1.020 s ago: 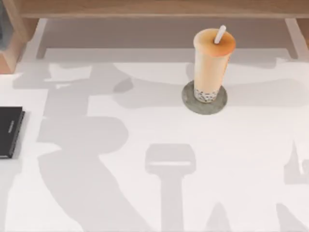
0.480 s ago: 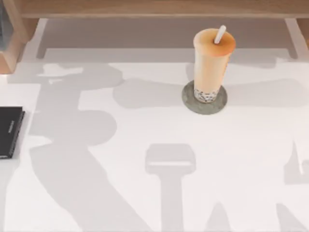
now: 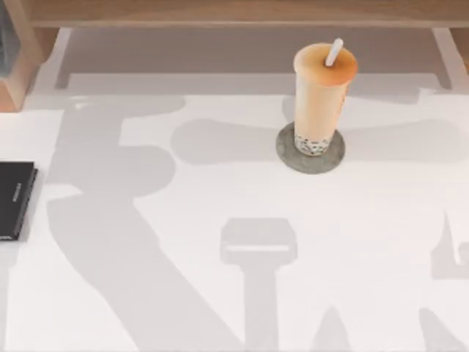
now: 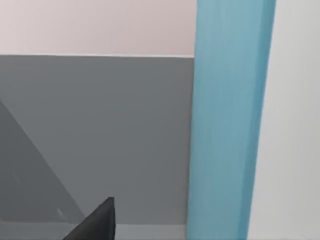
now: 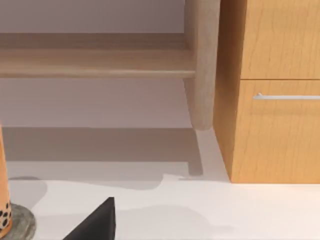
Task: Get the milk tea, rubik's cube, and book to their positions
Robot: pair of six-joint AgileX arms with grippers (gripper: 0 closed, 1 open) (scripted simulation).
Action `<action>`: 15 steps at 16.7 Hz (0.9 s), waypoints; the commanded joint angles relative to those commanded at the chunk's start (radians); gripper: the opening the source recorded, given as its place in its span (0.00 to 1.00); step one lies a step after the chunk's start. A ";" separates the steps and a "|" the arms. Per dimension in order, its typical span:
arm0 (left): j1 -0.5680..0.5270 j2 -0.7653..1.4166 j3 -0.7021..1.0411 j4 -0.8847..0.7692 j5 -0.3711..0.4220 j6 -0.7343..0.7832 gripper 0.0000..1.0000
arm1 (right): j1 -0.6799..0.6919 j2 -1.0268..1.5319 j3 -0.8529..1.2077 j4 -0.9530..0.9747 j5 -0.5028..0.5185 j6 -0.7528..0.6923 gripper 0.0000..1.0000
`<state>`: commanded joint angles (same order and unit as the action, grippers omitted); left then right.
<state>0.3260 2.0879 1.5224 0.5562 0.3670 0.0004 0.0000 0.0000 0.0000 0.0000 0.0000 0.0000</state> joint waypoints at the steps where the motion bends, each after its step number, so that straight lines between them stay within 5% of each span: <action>1: 0.000 0.000 0.000 0.000 0.000 0.000 1.00 | 0.000 0.000 0.000 0.000 0.000 0.000 1.00; 3: 0.000 0.000 0.000 0.000 0.000 0.000 1.00 | 0.000 0.000 0.000 0.000 0.000 0.000 1.00; 15: 0.000 0.000 0.000 0.000 0.000 0.000 0.10 | 0.000 0.000 0.000 0.000 0.000 0.000 1.00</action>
<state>0.3260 2.0879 1.5224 0.5562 0.3670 0.0004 0.0000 0.0000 0.0000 0.0000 0.0000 0.0000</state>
